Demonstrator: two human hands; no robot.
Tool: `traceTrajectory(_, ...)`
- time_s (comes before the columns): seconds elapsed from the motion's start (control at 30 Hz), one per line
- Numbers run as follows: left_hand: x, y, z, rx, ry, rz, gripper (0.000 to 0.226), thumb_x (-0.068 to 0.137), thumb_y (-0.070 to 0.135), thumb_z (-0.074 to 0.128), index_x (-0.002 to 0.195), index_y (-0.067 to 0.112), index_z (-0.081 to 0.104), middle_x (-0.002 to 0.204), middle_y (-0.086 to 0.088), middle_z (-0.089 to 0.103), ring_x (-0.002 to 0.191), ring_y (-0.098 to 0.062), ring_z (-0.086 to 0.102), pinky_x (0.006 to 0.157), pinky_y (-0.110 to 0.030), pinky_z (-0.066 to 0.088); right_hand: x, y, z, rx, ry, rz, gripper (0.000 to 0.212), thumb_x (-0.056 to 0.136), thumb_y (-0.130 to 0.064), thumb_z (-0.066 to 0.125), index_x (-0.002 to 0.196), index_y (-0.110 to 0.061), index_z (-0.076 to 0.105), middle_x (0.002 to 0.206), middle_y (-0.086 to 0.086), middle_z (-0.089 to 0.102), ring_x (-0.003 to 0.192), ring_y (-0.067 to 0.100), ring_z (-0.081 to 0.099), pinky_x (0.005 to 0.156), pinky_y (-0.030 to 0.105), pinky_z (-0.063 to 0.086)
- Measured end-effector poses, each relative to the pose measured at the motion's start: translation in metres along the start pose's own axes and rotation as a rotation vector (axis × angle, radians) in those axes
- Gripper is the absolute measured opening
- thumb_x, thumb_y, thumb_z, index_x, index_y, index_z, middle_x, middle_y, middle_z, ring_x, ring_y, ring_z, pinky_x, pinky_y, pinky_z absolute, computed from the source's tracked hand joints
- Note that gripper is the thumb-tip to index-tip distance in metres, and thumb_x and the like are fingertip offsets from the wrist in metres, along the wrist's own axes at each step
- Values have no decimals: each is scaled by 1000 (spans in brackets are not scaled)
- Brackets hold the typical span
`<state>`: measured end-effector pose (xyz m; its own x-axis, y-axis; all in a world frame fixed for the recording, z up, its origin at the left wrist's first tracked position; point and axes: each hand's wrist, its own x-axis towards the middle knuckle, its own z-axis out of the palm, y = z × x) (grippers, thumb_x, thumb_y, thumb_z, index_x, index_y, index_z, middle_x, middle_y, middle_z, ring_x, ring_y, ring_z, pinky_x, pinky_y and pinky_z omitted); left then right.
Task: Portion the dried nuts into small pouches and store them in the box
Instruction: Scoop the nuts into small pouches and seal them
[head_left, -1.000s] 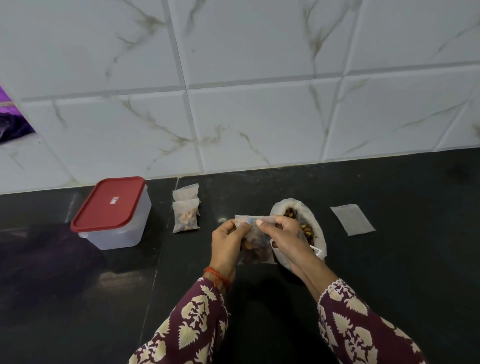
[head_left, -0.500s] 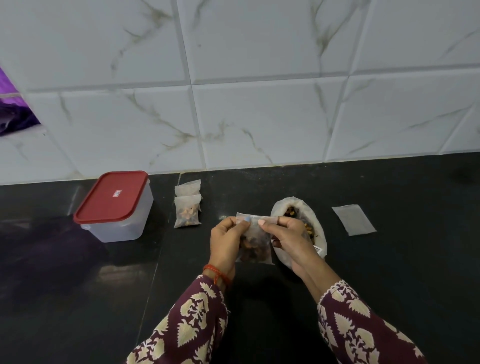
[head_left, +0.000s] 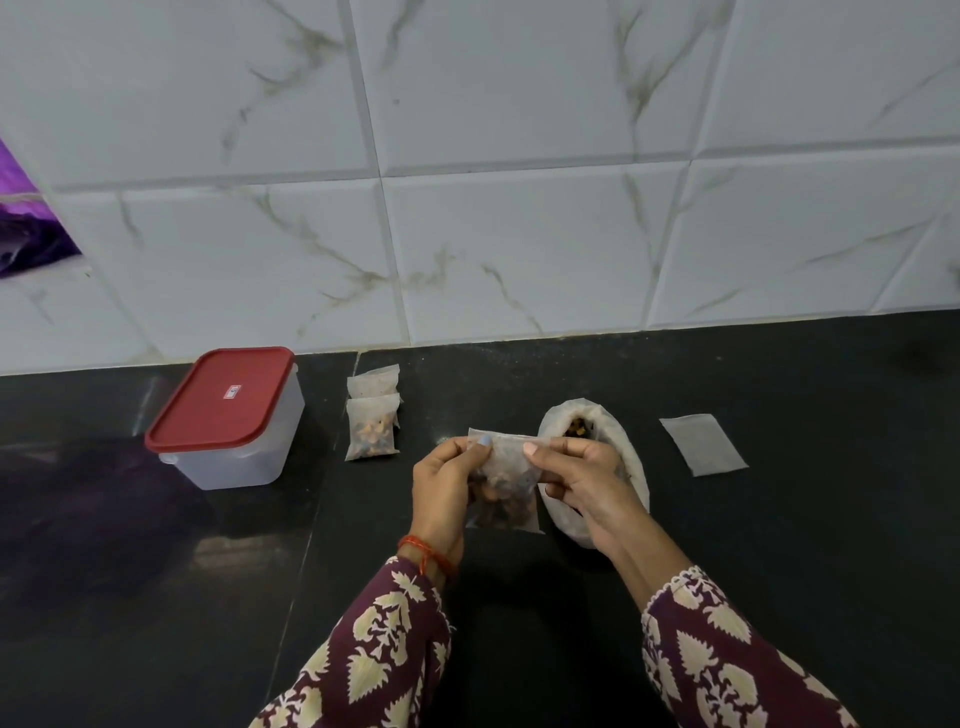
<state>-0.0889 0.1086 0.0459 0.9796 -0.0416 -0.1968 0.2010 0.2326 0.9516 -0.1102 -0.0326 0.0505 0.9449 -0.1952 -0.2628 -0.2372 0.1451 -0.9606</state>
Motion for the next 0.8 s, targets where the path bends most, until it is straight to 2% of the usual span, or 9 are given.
traceTrajectory(0.1, 0, 0, -1, 15, -5, -7, 15, 90, 11, 59, 78, 6, 66, 80, -10, 63, 75, -21, 61, 63, -29, 51, 1, 0, -1, -6, 17, 6, 11, 82, -15, 71, 88, -6, 72, 83, 11, 72, 77, 16, 64, 65, 23, 49)
traceTrajectory(0.2, -1, -2, 0, 21, 4, 0, 15, 91, 12, 59, 80, 6, 67, 80, -11, 63, 76, -22, 61, 67, -32, 52, 1, 0, -1, -22, 28, 14, 9, 83, -15, 70, 88, -7, 72, 78, 6, 71, 72, 11, 63, 62, 21, 47)
traceTrajectory(0.3, -3, -1, 0, -5, 43, 1, 8, 88, 12, 63, 83, 6, 65, 77, -8, 64, 69, -18, 63, 62, -30, 54, 0, -1, -3, 0, 31, -1, 9, 83, -14, 70, 89, -8, 71, 78, 5, 70, 72, 11, 63, 62, 21, 48)
traceTrajectory(0.5, -4, 1, -3, -31, 47, 1, 11, 87, 8, 63, 76, 6, 64, 72, -8, 63, 60, -16, 61, 55, -26, 53, -2, 1, -6, 37, 54, 13, 19, 79, -15, 74, 94, -4, 70, 85, 8, 70, 78, 14, 63, 67, 23, 52)
traceTrajectory(0.63, -5, 1, 0, -40, 49, -3, 12, 87, 6, 62, 75, 7, 64, 72, -6, 63, 63, -15, 62, 56, -26, 53, 0, 3, -4, -13, 62, 25, 17, 82, -18, 72, 95, -6, 71, 84, 5, 69, 76, 11, 61, 63, 22, 47)
traceTrajectory(0.8, -5, 1, 0, -47, 56, -14, 12, 88, 8, 61, 76, 7, 61, 75, -7, 62, 66, -15, 62, 58, -27, 53, -6, -3, -4, 38, 22, 32, 17, 85, -25, 67, 93, -10, 68, 80, 1, 68, 75, 10, 63, 65, 21, 49)
